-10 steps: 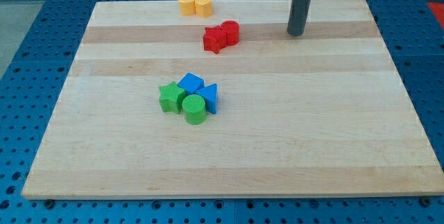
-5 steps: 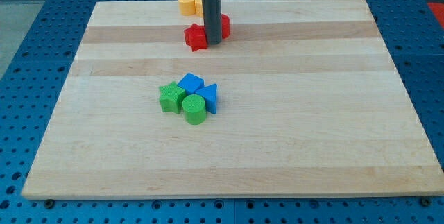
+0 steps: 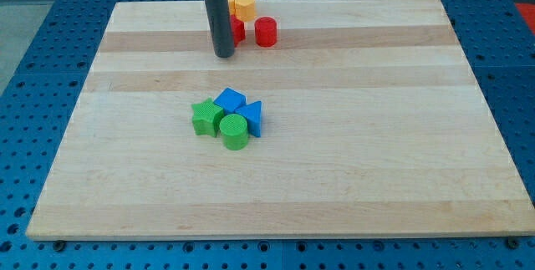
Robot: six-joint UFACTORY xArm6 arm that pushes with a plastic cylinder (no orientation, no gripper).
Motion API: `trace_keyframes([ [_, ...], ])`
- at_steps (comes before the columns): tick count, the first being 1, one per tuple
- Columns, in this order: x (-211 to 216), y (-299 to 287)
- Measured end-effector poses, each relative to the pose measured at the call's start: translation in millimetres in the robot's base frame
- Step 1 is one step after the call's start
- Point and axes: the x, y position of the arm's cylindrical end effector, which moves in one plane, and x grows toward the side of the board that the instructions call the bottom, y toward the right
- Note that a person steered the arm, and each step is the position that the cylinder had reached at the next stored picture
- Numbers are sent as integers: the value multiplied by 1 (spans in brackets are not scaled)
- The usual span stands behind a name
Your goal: Push red blocks towards yellow blocks
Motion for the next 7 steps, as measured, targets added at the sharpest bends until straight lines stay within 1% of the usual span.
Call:
trace_keyframes([
  [1,6,57],
  [2,-4,117],
  [3,-33,153],
  [4,-46,147],
  [7,-47,40],
])
